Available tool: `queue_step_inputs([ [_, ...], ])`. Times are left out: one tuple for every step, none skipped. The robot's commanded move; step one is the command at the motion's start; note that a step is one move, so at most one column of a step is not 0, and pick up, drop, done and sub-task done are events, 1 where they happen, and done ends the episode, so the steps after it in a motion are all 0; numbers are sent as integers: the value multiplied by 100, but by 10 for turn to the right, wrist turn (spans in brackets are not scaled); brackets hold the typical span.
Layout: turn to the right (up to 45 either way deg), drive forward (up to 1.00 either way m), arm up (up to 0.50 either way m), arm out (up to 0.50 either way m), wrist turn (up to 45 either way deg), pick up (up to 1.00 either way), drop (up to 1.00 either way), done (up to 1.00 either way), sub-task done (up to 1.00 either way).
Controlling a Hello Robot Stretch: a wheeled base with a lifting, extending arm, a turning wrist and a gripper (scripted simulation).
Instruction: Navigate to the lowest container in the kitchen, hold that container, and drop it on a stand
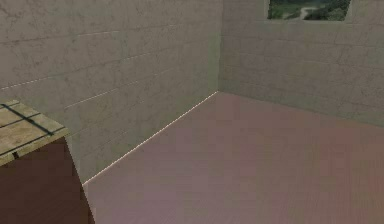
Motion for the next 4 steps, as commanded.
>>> queue_step_inputs([
  [450, 0, 0, 0, 0, 0, 0, 0, 0],
  [-420, 0, 0, 0, 0, 0, 0, 0, 0],
  [450, 0, 0, 0, 0, 0, 0, 0, 0],
  [-450, 0, 0, 0, 0, 0, 0, 0, 0],
])
